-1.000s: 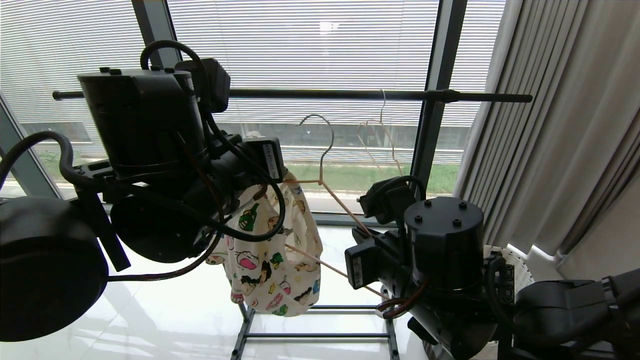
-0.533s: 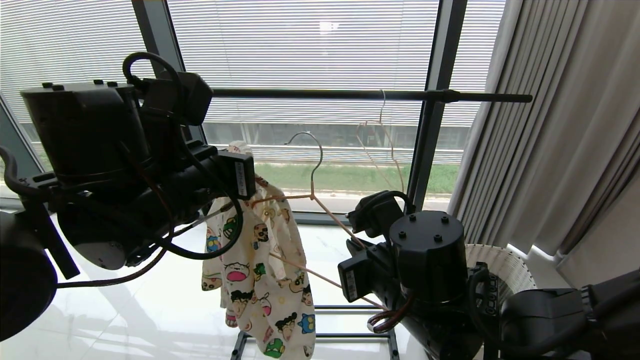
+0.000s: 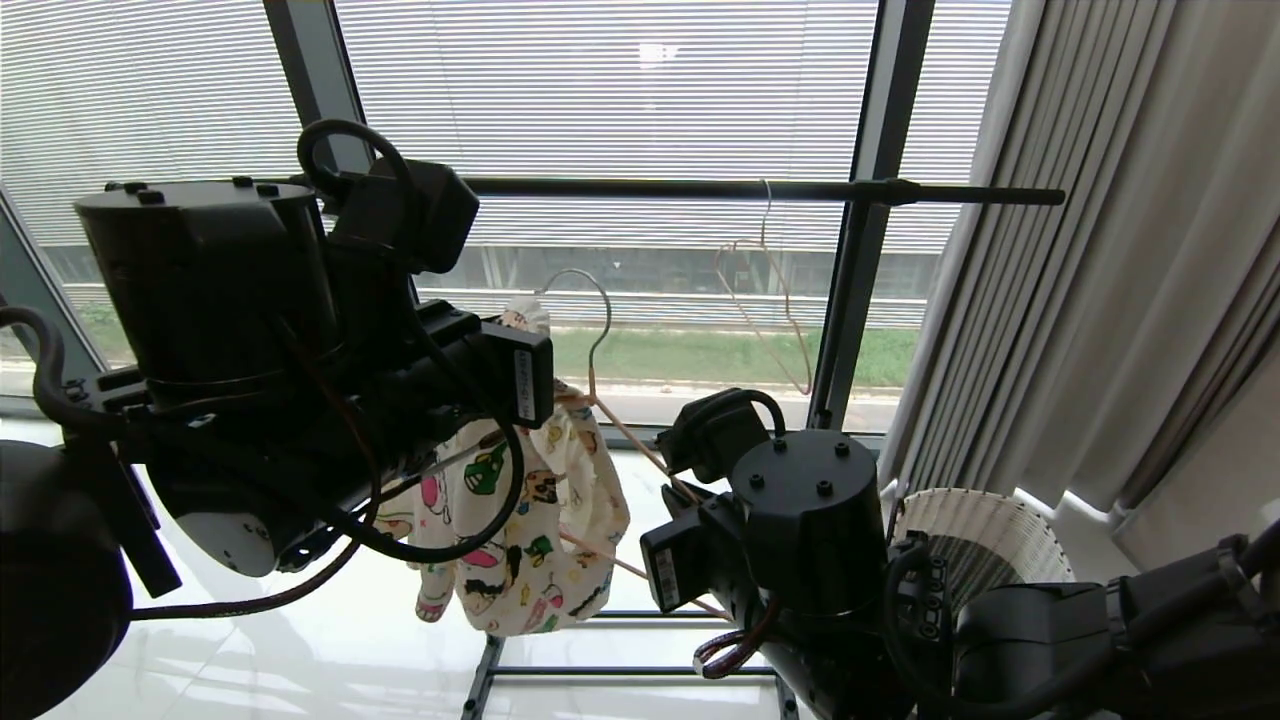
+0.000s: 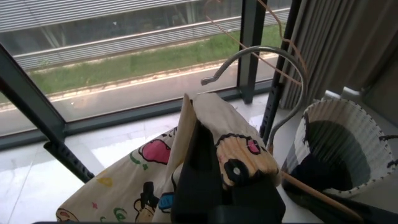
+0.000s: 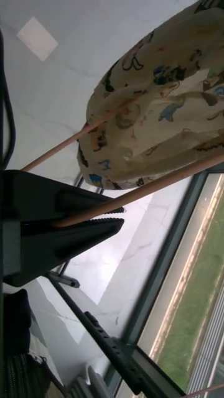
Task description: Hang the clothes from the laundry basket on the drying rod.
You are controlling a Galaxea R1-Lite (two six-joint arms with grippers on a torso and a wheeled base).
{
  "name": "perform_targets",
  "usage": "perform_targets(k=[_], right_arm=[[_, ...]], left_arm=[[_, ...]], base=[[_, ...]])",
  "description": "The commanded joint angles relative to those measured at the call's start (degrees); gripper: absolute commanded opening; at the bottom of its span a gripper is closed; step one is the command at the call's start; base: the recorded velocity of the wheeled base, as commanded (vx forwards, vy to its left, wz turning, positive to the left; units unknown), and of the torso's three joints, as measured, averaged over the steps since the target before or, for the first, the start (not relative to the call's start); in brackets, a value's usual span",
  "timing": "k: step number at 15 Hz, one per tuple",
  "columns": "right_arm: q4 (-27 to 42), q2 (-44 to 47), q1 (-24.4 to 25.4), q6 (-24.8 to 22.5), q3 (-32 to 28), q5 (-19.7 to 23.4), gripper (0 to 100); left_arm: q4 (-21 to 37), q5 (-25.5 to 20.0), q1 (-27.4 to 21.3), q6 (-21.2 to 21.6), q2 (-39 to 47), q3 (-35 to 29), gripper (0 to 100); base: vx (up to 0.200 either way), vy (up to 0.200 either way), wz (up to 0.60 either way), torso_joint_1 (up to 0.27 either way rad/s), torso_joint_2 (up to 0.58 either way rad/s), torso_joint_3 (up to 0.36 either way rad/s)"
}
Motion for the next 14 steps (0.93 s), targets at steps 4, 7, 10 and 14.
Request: perform_targets(k=[4, 7, 10, 14], right_arm=[[-0.20, 1.00, 0.27, 0.30, -1.13, -0.07, 0], [-0.20, 1.00, -0.88, 0.39, -1.21, -0.25, 0], [-0.20, 0.82, -2.19, 0.30, -1.21, -0.34, 0], [-0.29, -0.14, -3.07, 0.21, -1.21, -0.42, 0]], left_arm=[[-0.04, -0.01, -0.50, 0.04, -0.05, 0.29, 0], [-0.12, -0.10, -0.68, 0.04, -0.23, 0.29, 100], [-0.12, -0.01, -0.59, 0.31, -2.34, 0.82, 100], [-0.04, -0.10, 2.14, 0.83, -7.35, 6.09, 100]], base=[[0.000, 0.000, 0.00, 0.000, 0.00, 0.000], [0.000, 0.000, 0.00, 0.000, 0.00, 0.000], [0.000, 0.000, 0.00, 0.000, 0.00, 0.000], [0.000, 0.000, 0.00, 0.000, 0.00, 0.000]])
